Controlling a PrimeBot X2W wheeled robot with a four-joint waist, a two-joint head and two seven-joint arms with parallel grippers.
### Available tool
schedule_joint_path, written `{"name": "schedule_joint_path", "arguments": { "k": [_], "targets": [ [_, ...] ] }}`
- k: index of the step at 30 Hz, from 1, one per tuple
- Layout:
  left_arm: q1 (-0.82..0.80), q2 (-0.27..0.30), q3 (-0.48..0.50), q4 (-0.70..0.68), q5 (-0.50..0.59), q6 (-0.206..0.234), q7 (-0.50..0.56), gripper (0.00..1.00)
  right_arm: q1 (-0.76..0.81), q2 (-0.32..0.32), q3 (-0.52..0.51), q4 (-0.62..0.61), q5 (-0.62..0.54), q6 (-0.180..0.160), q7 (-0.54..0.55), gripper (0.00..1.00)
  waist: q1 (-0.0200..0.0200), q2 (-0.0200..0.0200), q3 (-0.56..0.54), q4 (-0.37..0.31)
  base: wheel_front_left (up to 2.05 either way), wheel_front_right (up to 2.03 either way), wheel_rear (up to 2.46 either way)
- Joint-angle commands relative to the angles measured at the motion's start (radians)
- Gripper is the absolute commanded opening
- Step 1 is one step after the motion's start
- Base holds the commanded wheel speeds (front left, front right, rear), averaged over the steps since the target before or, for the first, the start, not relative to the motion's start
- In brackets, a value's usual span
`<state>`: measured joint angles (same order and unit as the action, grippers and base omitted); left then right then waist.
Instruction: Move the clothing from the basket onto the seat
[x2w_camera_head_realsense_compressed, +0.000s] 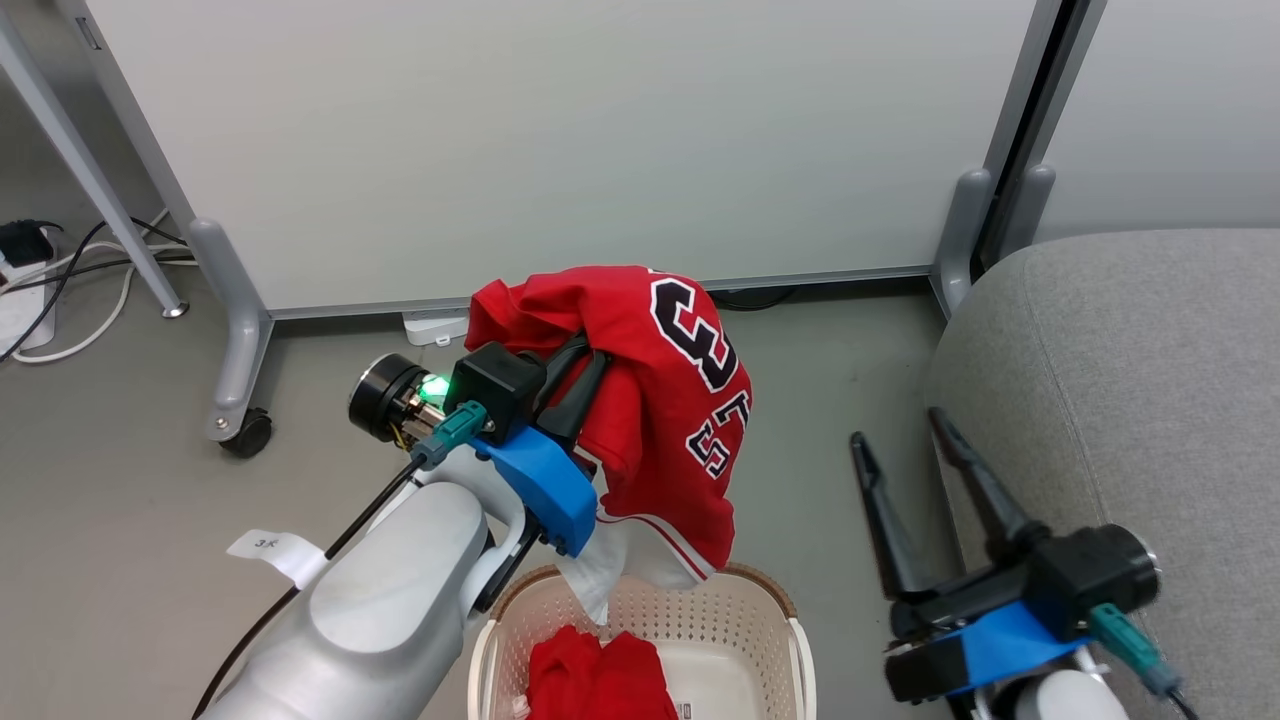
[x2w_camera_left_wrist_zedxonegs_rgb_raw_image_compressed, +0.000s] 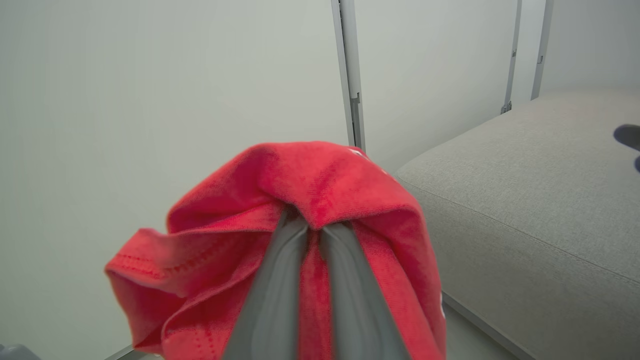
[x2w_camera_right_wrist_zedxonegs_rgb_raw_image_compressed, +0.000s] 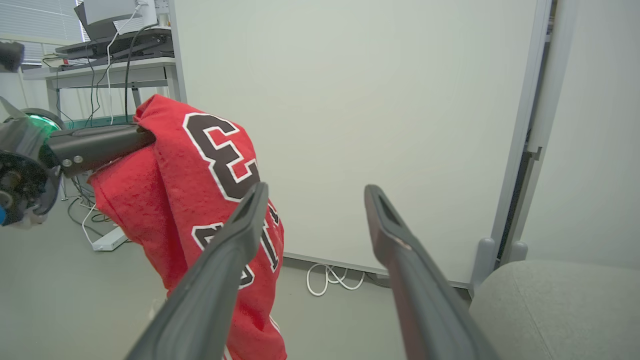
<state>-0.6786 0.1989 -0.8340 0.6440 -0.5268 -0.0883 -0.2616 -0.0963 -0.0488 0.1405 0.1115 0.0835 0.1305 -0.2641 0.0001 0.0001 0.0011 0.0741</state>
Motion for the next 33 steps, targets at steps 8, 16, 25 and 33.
{"name": "schedule_joint_path", "arguments": {
  "k": [8, 16, 25, 33],
  "targets": [
    [-0.020, -0.007, -0.007, -0.007, 0.000, 0.004, -0.005, 0.00, -0.096, -0.014, 0.137, 0.057, -0.014, 0.001, 0.000, 1.00, -0.0001, -0.0001, 0.015, 0.008, 0.00, 0.00, 0.00],
    [-0.041, -0.030, -0.020, -0.007, 0.009, 0.000, -0.005, 0.00, -0.212, -0.019, 0.224, 0.188, -0.044, 0.001, -0.001, 1.00, -0.0001, -0.0001, 0.042, 0.023, 0.00, 0.00, 0.00],
    [-0.074, -0.064, -0.036, -0.011, 0.023, -0.008, -0.005, 0.00, -0.352, -0.009, 0.238, 0.395, -0.084, 0.001, -0.001, 1.00, -0.0001, -0.0001, 0.085, 0.049, 0.00, 0.00, 0.00],
    [-0.120, -0.103, -0.059, -0.020, 0.034, -0.020, -0.005, 0.00, -0.447, -0.001, 0.225, 0.526, -0.090, 0.001, -0.001, 1.00, -0.0001, -0.0001, 0.134, 0.087, 0.00, 0.00, 0.00]
  ]
}}
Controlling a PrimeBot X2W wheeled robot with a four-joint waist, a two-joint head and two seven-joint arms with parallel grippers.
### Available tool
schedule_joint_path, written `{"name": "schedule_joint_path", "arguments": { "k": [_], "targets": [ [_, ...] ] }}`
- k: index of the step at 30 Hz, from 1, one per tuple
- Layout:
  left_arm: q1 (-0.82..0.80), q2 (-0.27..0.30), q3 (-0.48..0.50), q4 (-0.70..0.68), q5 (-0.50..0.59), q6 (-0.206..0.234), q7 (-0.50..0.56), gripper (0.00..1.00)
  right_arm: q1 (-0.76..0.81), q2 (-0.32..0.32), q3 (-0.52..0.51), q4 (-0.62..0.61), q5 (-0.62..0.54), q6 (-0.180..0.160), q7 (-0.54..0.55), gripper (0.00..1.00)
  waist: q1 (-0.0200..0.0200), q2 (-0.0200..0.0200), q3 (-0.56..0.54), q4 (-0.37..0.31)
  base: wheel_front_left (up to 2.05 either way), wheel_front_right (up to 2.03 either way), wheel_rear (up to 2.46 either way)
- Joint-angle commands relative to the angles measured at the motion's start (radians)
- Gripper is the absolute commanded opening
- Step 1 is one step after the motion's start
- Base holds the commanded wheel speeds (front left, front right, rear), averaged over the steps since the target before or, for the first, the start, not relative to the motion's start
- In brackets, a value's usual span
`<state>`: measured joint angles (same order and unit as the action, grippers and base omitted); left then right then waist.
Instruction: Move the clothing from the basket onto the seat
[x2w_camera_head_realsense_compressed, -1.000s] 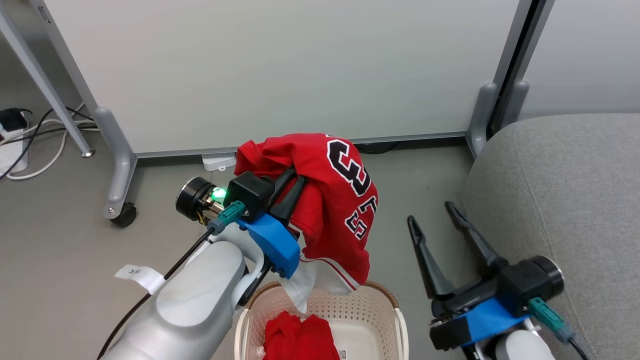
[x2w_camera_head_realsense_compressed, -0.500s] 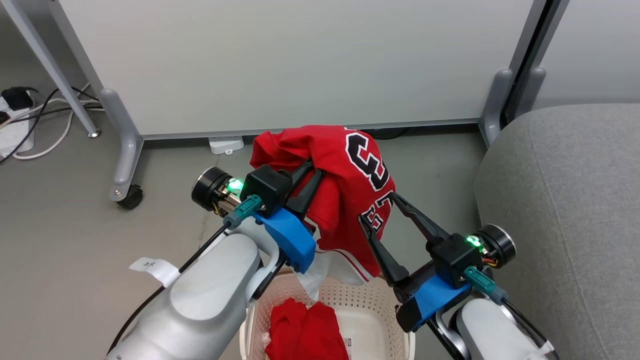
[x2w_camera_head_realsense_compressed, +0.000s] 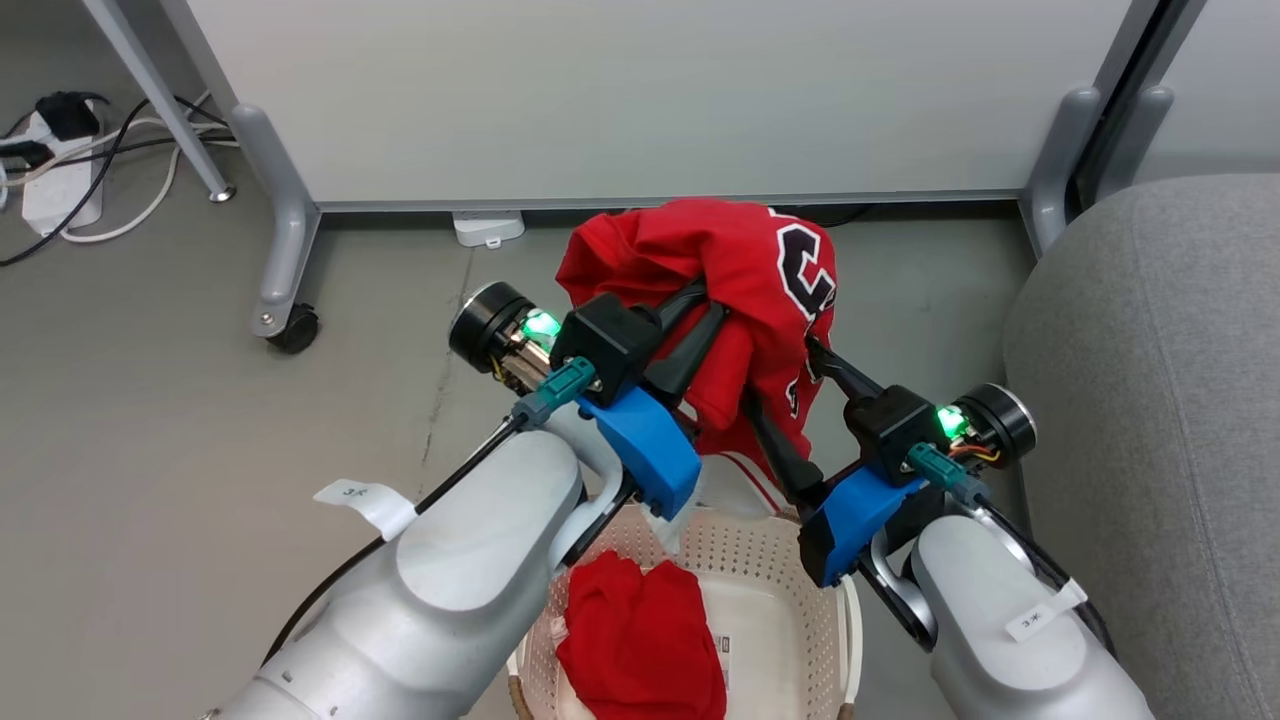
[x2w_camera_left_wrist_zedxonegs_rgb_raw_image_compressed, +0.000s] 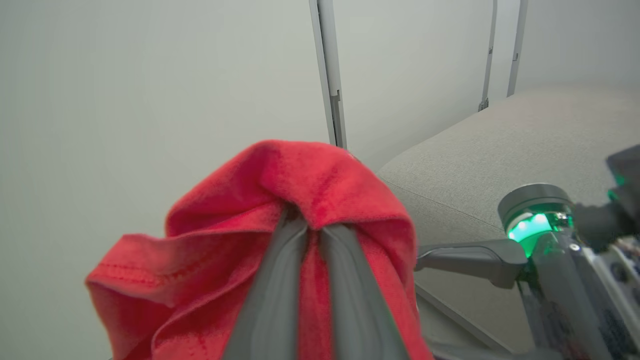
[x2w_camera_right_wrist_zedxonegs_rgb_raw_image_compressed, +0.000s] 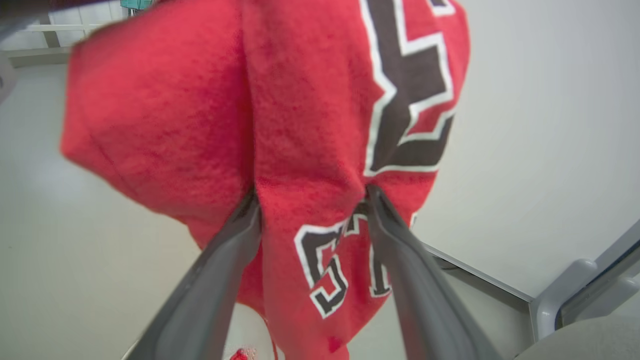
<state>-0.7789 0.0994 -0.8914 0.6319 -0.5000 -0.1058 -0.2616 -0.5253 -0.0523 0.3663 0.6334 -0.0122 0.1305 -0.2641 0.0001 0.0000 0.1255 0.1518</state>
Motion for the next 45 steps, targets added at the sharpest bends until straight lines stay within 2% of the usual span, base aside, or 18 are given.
{"name": "schedule_joint_path", "arguments": {
  "k": [1, 5, 6, 7, 34, 35, 36, 45],
  "targets": [
    [-0.024, -0.007, -0.005, -0.009, 0.007, -0.004, -0.005, 0.00, -0.027, 0.002, -0.002, 0.013, 0.016, 0.001, 0.000, 1.00, -0.0001, 0.0000, 0.014, 0.014, 0.00, 0.00, 0.00],
    [-0.037, -0.022, -0.011, -0.015, 0.008, -0.008, -0.005, 0.00, -0.055, 0.002, -0.008, 0.032, 0.048, 0.001, -0.001, 1.00, -0.0001, 0.0000, 0.025, 0.026, 0.00, 0.00, 0.00],
    [-0.041, -0.024, -0.012, -0.016, 0.008, -0.009, -0.005, 0.00, -0.058, 0.002, -0.010, 0.035, 0.055, 0.001, -0.001, 0.44, -0.0001, 0.0000, 0.027, 0.028, 0.00, 0.00, 0.00],
    [-0.043, -0.026, -0.012, -0.016, 0.008, -0.010, -0.005, 0.00, -0.064, 0.002, -0.011, 0.035, 0.057, 0.001, -0.001, 0.00, -0.0001, 0.0000, 0.027, 0.029, 0.00, 0.00, 0.00],
    [-0.023, -0.033, 0.013, 0.028, 0.018, -0.020, -0.005, 0.00, -0.054, 0.003, -0.018, 0.006, 0.102, 0.001, -0.001, 0.00, -0.0001, 0.0000, 0.020, 0.026, 0.00, 0.00, 0.00],
    [-0.023, -0.033, 0.014, 0.029, 0.017, -0.020, -0.005, 0.42, -0.053, 0.003, -0.018, 0.005, 0.102, 0.001, -0.001, 0.00, -0.0001, 0.0000, 0.020, 0.026, 0.00, 0.00, 0.00],
    [-0.022, -0.034, 0.017, 0.031, 0.015, -0.020, -0.005, 1.00, -0.053, 0.003, -0.018, 0.003, 0.104, 0.001, -0.001, 0.00, -0.0001, 0.0000, 0.021, 0.025, 0.00, 0.00, 0.00],
    [-0.020, -0.036, 0.026, 0.038, 0.018, -0.021, -0.004, 1.00, -0.058, 0.003, -0.025, -0.010, 0.112, 0.001, -0.001, 0.00, -0.0001, 0.0000, 0.031, 0.026, 0.00, 0.00, 0.00]
  ]
}}
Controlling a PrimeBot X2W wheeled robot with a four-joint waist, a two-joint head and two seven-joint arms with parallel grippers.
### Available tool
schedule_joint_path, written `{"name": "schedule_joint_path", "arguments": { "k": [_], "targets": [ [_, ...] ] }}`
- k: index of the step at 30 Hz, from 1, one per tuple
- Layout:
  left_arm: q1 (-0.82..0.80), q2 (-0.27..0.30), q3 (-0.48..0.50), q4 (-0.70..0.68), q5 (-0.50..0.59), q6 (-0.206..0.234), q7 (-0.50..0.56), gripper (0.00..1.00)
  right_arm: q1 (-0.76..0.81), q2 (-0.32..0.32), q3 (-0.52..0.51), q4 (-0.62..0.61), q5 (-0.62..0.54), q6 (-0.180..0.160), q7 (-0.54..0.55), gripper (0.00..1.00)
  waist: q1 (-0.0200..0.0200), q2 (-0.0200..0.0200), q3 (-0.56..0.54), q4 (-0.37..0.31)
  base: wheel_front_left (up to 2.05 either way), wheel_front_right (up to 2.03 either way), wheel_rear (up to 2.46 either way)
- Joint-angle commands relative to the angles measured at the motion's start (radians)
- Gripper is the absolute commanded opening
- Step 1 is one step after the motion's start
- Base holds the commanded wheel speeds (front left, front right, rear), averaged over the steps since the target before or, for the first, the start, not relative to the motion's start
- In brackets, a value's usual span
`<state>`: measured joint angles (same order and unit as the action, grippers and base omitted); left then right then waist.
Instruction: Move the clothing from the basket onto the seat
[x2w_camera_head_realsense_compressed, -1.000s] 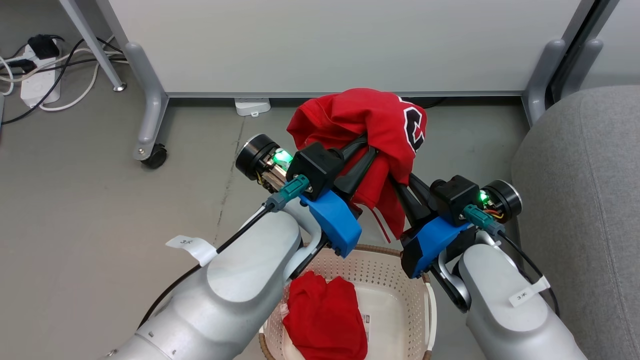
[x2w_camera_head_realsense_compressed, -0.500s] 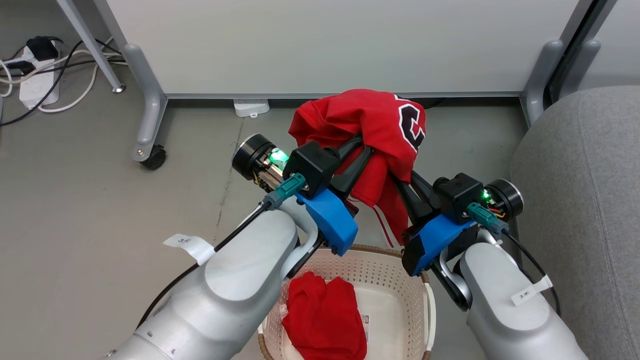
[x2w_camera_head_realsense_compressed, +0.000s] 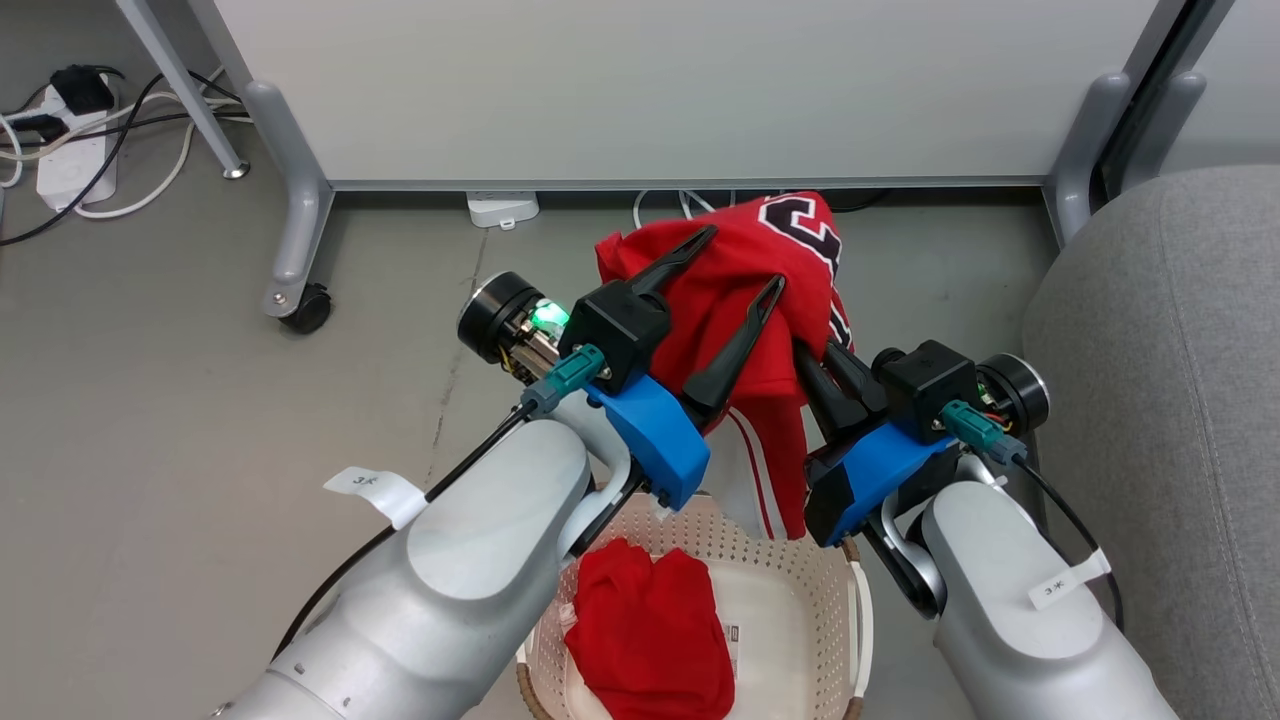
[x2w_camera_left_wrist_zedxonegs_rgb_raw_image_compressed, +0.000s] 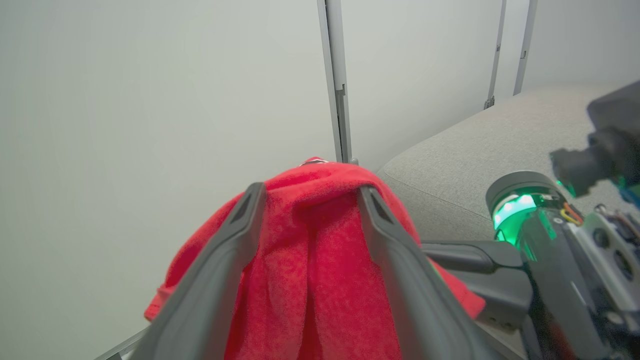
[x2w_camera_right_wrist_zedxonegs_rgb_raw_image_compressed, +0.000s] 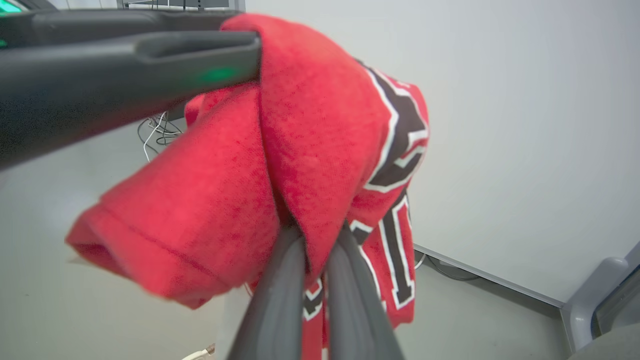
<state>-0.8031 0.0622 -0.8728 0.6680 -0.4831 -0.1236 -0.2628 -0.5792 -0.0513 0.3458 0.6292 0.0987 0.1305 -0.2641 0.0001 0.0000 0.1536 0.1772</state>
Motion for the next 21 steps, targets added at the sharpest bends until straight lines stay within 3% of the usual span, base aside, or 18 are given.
{"name": "schedule_joint_path", "arguments": {
  "k": [1, 21],
  "targets": [
    [0.005, 0.001, 0.008, 0.002, 0.003, -0.003, -0.003, 1.00, -0.006, 0.002, -0.005, -0.006, 0.001, 0.001, -0.001, 0.00, -0.0001, 0.0000, 0.004, 0.001, 0.00, 0.00, 0.00],
    [0.026, 0.004, 0.044, -0.018, 0.045, 0.004, -0.003, 1.00, 0.013, 0.001, -0.061, -0.054, 0.011, 0.001, -0.001, 0.00, -0.0001, 0.0000, 0.027, -0.028, 0.00, 0.00, 0.00]
  ]
}}
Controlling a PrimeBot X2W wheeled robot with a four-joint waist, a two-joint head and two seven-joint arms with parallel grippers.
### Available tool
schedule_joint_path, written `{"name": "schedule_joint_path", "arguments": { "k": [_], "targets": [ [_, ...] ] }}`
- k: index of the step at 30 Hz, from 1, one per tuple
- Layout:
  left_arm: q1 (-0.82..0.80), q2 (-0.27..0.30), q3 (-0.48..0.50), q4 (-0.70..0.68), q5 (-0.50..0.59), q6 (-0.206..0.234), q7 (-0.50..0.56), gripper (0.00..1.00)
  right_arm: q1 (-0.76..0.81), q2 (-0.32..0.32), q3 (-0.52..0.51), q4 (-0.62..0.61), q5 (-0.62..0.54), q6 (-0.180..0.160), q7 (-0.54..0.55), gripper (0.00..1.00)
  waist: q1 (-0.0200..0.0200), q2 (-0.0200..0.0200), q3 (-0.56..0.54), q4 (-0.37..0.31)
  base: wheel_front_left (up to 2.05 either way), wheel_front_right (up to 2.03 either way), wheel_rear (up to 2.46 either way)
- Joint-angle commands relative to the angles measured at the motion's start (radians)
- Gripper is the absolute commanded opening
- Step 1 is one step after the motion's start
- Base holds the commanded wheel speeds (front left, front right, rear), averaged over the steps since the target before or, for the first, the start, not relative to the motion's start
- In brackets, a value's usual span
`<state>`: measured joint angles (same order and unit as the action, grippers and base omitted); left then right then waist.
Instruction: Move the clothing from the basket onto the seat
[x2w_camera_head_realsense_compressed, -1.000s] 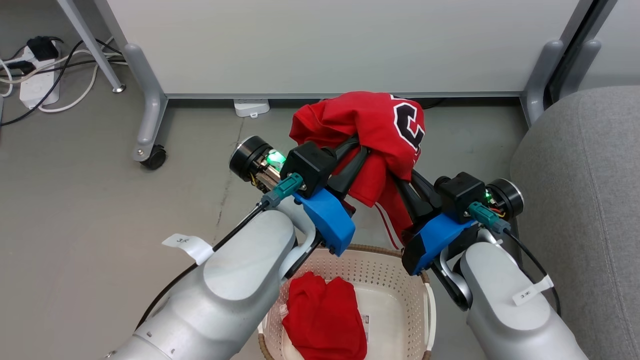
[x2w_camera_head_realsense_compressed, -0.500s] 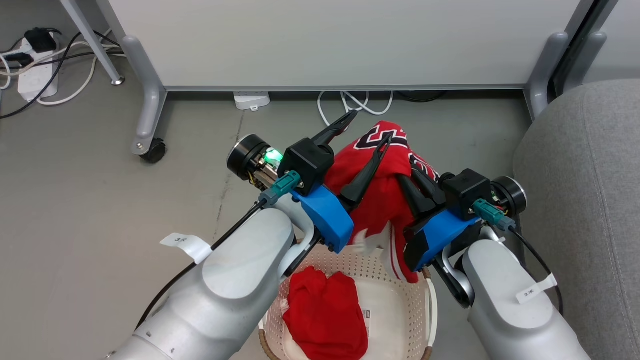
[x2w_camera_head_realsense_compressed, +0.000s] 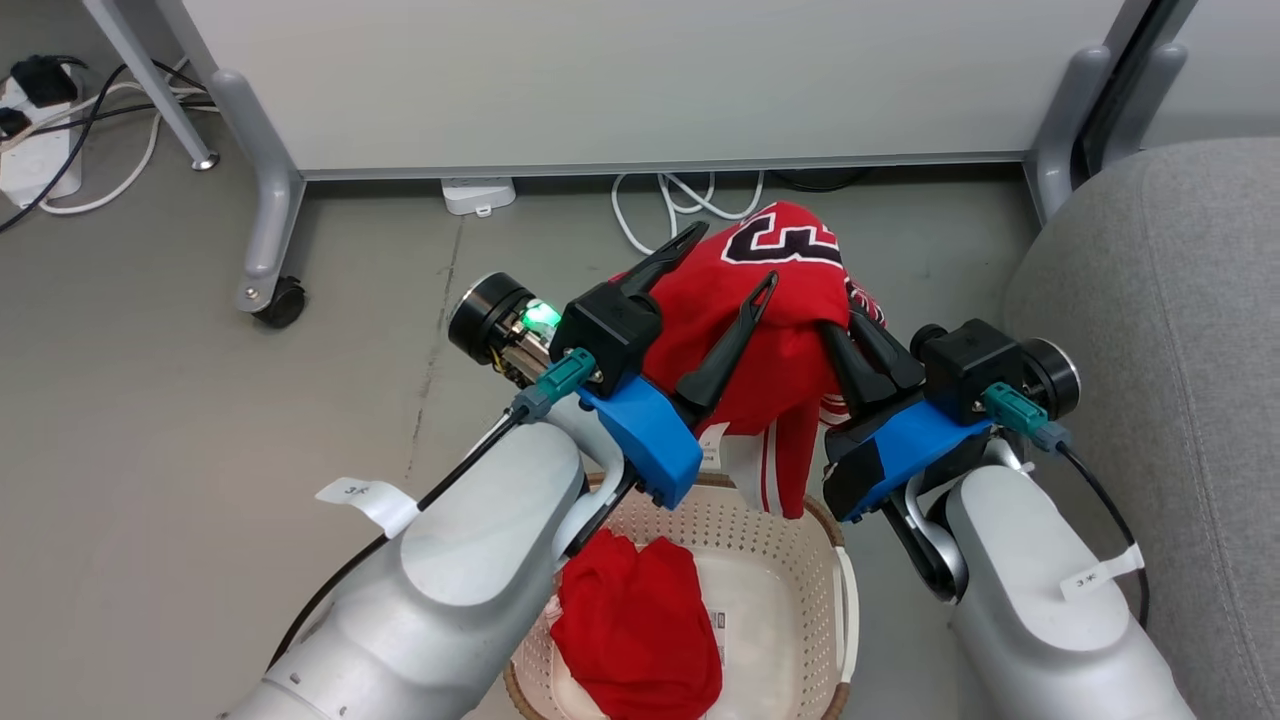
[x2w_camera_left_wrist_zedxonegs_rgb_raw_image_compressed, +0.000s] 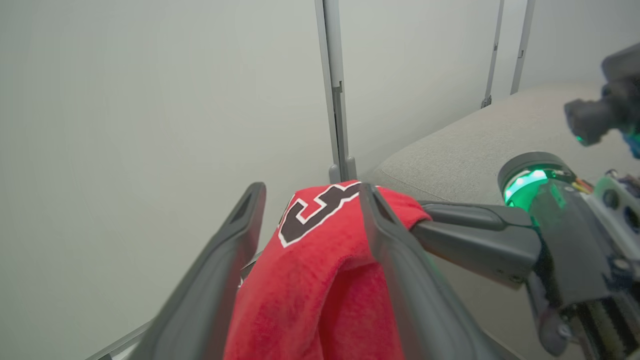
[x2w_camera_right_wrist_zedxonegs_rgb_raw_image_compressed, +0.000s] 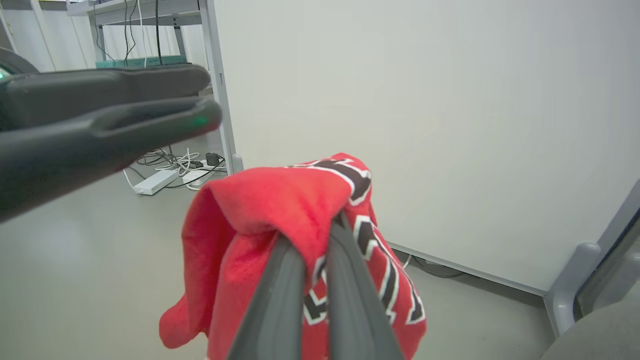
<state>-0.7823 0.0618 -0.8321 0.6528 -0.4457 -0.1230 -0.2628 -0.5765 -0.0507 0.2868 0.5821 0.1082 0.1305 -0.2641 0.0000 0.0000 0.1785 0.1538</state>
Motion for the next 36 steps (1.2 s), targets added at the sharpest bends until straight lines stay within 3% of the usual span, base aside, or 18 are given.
{"name": "schedule_joint_path", "arguments": {
  "k": [1, 13, 27, 36],
  "targets": [
    [0.008, 0.006, 0.005, -0.005, 0.010, 0.003, -0.003, 1.00, 0.013, 0.000, -0.010, -0.013, -0.002, 0.001, -0.001, 0.00, 0.0000, 0.0000, 0.003, -0.010, 0.00, 0.00, 0.00],
    [0.046, 0.021, 0.017, -0.038, 0.044, 0.004, -0.003, 1.00, 0.067, 0.000, -0.125, -0.118, -0.048, 0.001, -0.001, 0.00, 0.0000, 0.0000, 0.032, -0.116, 0.00, 0.00, 0.00],
    [0.084, 0.026, -0.001, -0.045, 0.064, -0.004, -0.003, 1.00, 0.191, 0.000, -0.218, -0.242, -0.054, 0.001, -0.001, 0.00, 0.0000, 0.0000, 0.016, -0.326, 0.00, 0.00, 0.00],
    [0.097, 0.022, -0.016, -0.053, 0.066, -0.008, -0.003, 1.00, 0.278, 0.001, -0.280, -0.306, -0.042, 0.001, -0.001, 0.00, 0.0000, 0.0000, 0.015, -0.425, 0.00, 0.00, 0.00]
  ]
}}
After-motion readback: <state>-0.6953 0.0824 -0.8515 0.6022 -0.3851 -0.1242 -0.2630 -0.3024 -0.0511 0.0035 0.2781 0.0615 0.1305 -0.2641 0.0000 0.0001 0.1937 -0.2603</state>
